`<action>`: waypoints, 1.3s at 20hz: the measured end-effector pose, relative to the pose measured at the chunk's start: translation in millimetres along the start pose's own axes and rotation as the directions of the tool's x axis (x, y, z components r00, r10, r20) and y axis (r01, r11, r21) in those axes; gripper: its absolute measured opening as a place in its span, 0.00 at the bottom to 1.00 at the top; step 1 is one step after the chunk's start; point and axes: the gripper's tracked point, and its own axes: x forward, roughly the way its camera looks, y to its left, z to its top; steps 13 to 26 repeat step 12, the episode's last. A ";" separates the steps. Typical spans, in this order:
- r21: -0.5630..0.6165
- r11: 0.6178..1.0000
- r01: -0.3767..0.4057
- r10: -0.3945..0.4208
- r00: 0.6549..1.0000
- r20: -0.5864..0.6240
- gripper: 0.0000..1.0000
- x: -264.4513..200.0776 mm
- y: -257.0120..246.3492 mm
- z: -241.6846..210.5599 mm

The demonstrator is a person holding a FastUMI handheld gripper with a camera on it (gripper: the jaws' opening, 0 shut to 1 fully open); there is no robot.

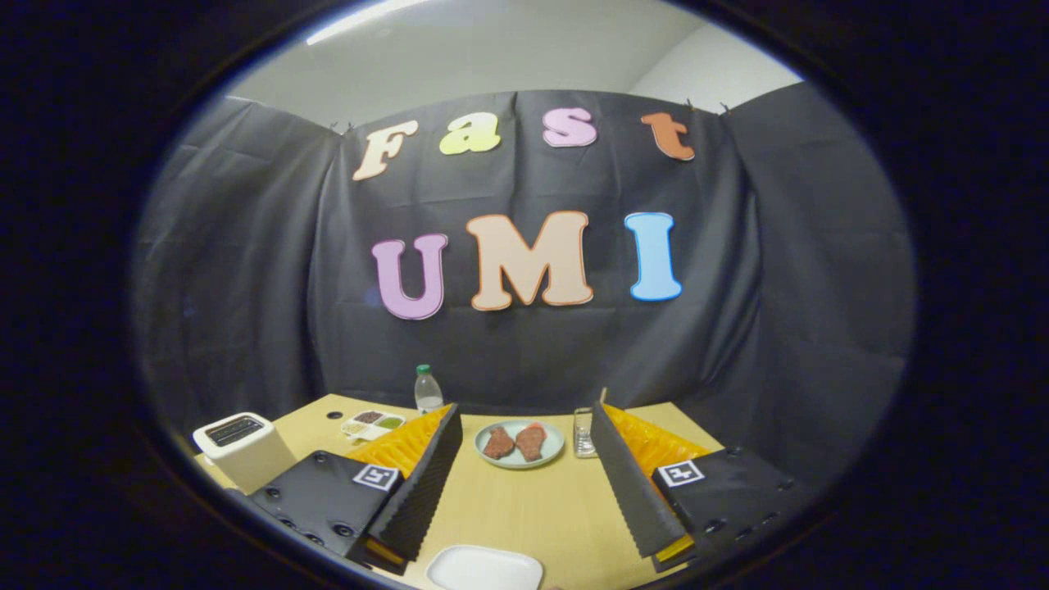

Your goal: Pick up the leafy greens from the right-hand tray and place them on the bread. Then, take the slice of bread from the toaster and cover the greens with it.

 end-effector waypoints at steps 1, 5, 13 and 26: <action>-0.003 1.000 0.005 -0.005 1.000 0.013 0.98 -0.8 -1.1 5.4; -0.011 1.000 0.006 -0.006 1.000 0.014 0.98 -1.3 -3.8 15.0; -0.038 0.999 0.028 -0.026 0.998 0.052 0.98 -7.3 -7.9 33.1; -0.038 0.999 0.028 -0.026 0.998 0.052 0.98 -7.3 -7.9 33.1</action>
